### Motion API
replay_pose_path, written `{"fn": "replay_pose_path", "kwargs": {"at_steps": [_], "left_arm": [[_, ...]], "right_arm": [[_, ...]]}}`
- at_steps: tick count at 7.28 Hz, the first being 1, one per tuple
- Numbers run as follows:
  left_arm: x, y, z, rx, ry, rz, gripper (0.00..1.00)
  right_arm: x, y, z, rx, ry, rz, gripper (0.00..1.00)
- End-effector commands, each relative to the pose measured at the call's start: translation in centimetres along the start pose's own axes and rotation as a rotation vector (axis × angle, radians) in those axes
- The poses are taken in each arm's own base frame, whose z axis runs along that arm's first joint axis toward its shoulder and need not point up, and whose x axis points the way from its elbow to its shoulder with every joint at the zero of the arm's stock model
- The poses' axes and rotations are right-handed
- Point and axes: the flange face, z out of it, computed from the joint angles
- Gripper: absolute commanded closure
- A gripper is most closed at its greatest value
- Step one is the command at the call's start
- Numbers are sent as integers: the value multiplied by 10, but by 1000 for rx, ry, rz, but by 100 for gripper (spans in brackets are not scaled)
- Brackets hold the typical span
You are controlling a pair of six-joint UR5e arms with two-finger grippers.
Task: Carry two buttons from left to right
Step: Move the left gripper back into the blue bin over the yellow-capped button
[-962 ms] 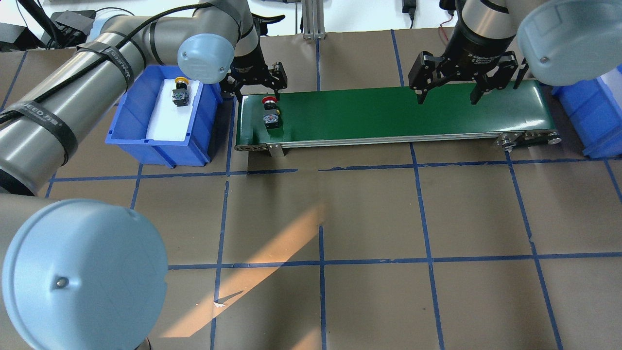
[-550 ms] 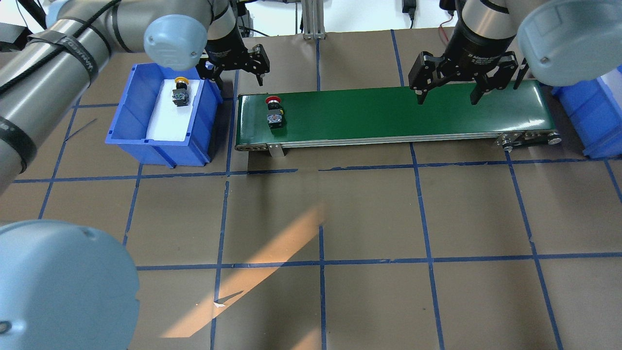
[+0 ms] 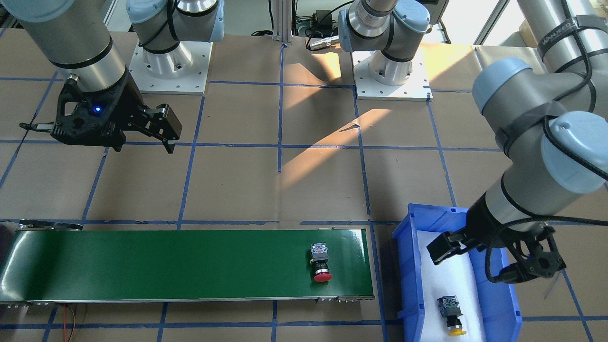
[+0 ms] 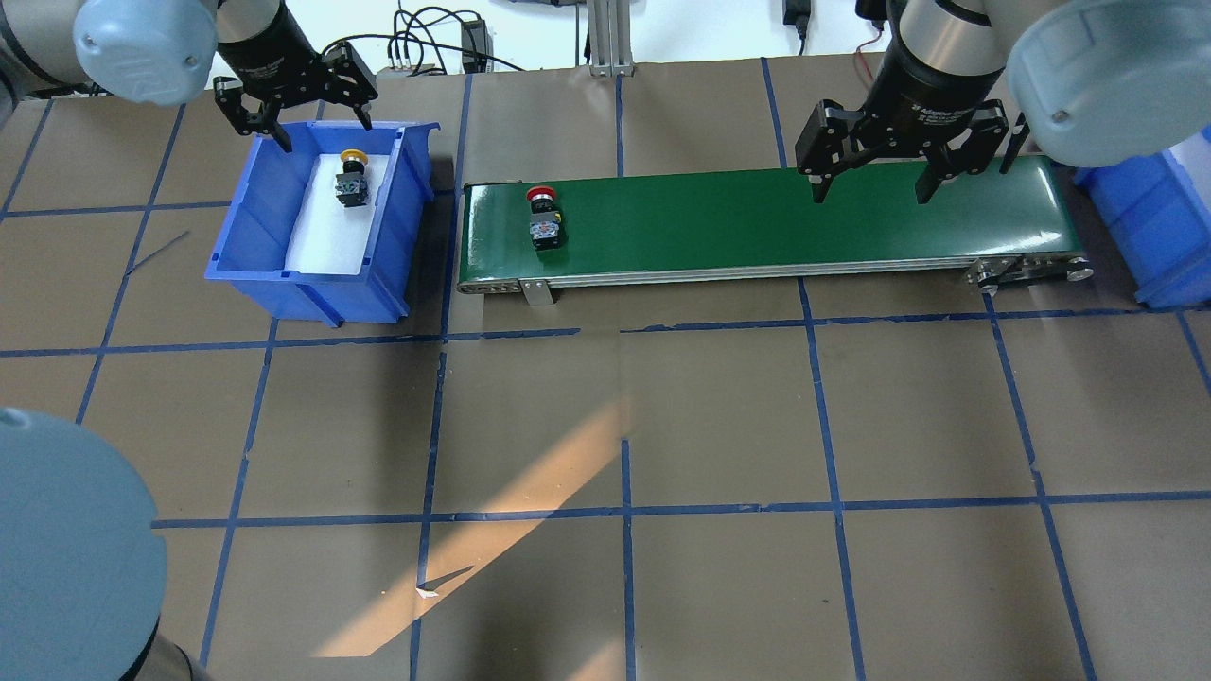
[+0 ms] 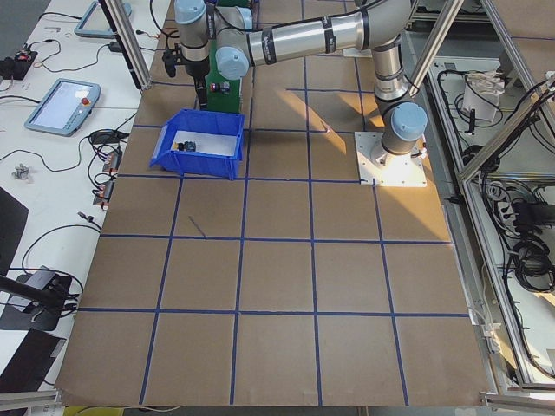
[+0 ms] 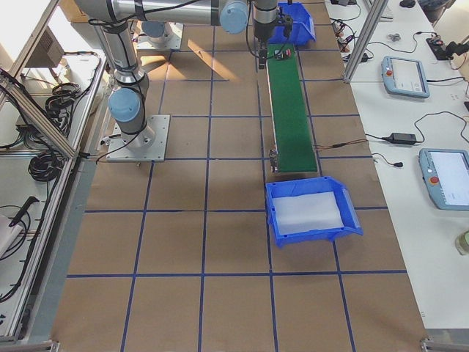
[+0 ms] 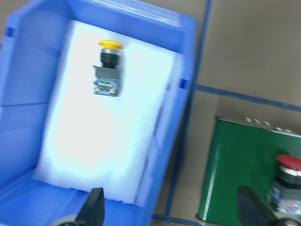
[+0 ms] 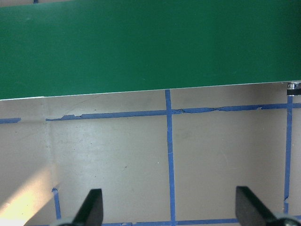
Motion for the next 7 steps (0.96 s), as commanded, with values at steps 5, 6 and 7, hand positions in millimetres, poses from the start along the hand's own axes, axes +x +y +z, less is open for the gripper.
{"fn": "replay_pose_path", "kwargs": {"at_steps": [5,6,7], "left_arm": [[-31,-61,140,42,1,53,4],[-29,-62,148,34,-1,63,7],[-30,-64,153,47,0,88,11]], "right_arm": [[0,3,6,-11,2,-2,0],[0,3,6,-12,2,-2,0],[0,3,5,-9,2,-2,0]]}}
